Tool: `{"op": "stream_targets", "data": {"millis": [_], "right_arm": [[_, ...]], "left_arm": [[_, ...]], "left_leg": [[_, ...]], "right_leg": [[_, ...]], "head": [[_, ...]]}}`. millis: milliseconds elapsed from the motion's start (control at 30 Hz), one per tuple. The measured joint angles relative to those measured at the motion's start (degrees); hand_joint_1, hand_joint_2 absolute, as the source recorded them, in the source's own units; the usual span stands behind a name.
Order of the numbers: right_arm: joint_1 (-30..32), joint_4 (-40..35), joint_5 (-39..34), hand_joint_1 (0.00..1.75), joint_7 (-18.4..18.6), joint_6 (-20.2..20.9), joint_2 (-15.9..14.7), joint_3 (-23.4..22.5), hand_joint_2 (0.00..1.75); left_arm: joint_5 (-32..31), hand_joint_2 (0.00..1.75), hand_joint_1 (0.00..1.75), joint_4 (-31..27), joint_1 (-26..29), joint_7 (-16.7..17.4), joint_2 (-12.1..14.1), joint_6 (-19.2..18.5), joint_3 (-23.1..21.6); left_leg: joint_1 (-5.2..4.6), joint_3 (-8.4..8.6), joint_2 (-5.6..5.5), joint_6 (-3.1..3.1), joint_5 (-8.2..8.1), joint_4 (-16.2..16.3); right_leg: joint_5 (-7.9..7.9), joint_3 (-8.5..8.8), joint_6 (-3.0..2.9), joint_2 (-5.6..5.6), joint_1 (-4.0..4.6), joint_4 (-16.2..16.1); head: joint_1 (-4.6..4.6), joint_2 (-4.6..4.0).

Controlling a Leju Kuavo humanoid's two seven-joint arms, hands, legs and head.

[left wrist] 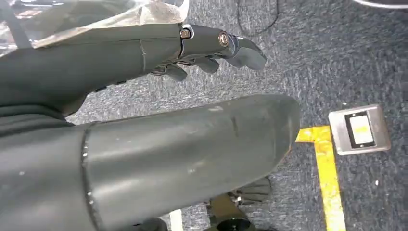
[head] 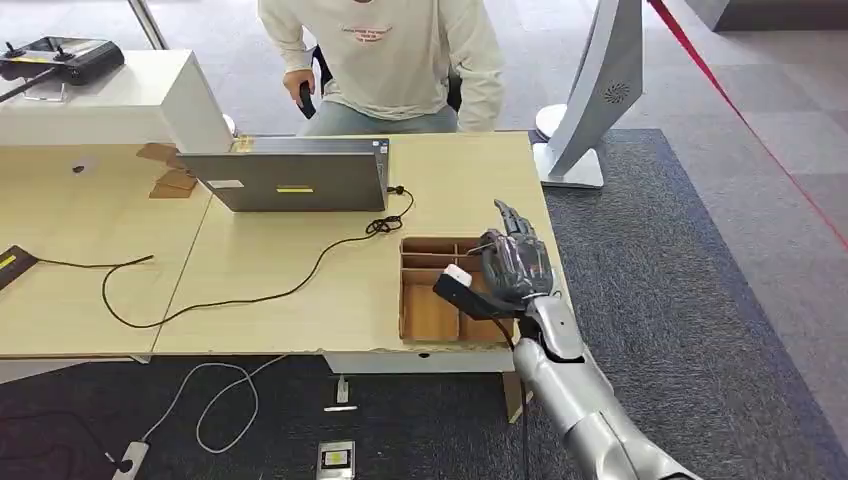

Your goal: Pass the card to the sensor for recognition and then transmit it.

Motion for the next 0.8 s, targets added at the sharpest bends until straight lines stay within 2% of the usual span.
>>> {"op": "stream_targets", "data": {"millis": [267,467,800], "right_arm": [[-0.1,-0.7,-0.9,1.75,0.0,-0.3,-0.2,-0.4,1.75],[-0.5,-2.2,-3.5,1.75,-2.1,-3.2,-0.2,-0.7,1.75],[-7.6,-8.5,-3.8,1.75,-3.0,-2.9,-1.6,-3.0,1.75]], "left_arm": [[-0.2,0.00,0.00,0.0,0.1,-0.9,0.0,0.8,0.0],[-1.2,0.00,0.00,0.0,-0.1,-0.7,0.0,0.5,0.0],[-2.3,0.00,0.00,0.0,-0.1,-1.2,0.0,1.0,0.0]], "left_leg": [[0.00,0.01,0.00,0.00,0.00,0.0],[0.00,0.00,0.00,0.00,0.00,0.0],[-0.02,0.03,0.02,0.01,0.02,0.0]], "right_leg": [[0.00,0.00,0.00,0.00,0.00,0.0],[0.01,0.01,0.00,0.00,0.00,0.0],[0.03,0.01,-0.01,0.01,-0.01,0.0]], "head": [[0.00,0.00],[0.00,0.00],[0.00,0.00]]}}
